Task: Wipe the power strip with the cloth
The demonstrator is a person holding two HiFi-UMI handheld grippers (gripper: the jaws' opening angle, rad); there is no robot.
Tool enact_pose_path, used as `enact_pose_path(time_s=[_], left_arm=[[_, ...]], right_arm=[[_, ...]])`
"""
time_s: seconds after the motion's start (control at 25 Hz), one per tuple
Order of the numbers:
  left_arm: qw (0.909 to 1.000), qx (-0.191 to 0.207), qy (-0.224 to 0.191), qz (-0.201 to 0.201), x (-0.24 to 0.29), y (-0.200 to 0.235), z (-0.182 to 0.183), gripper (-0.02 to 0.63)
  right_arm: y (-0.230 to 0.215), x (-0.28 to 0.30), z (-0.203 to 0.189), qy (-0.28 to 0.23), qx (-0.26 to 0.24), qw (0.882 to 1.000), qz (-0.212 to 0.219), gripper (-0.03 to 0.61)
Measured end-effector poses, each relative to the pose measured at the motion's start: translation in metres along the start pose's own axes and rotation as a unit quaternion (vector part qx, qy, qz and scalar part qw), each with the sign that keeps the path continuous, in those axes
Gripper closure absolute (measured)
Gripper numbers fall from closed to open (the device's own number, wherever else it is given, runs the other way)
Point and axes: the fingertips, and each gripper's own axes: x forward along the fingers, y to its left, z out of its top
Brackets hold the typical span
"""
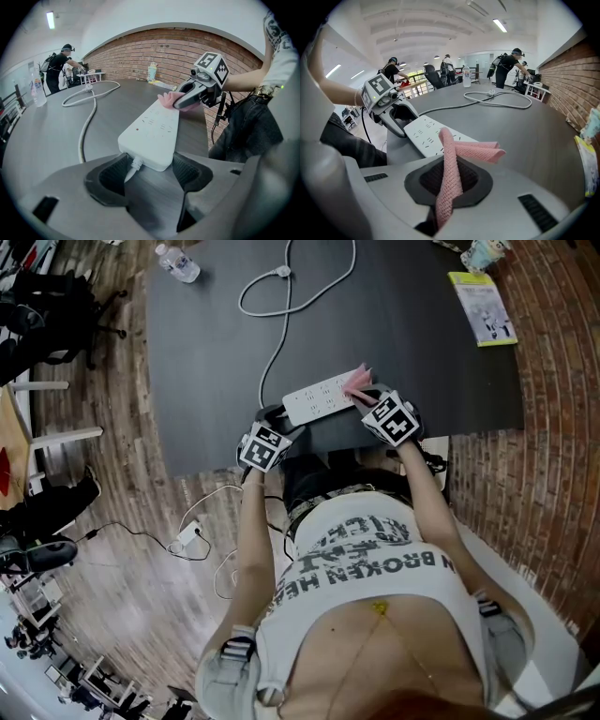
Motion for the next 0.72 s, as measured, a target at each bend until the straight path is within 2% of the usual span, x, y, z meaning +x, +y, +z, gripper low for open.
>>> enact_pose_path(time_s=[0.52,0.72], left_arm=[[1.0,0.001,0.0,0.003,0.0,-0.002,0.0,0.328],[1.0,0.003,0.0,0.002,0.001,-0.001,-0.001,0.328]], right_arm=[[-0.007,-0.005,-0.007,-0.001,0.012,1.0,-0.02,0.563],[-0.017,-0.011,-0.013,0.008,0.035,0.999,-0.034,0.563]])
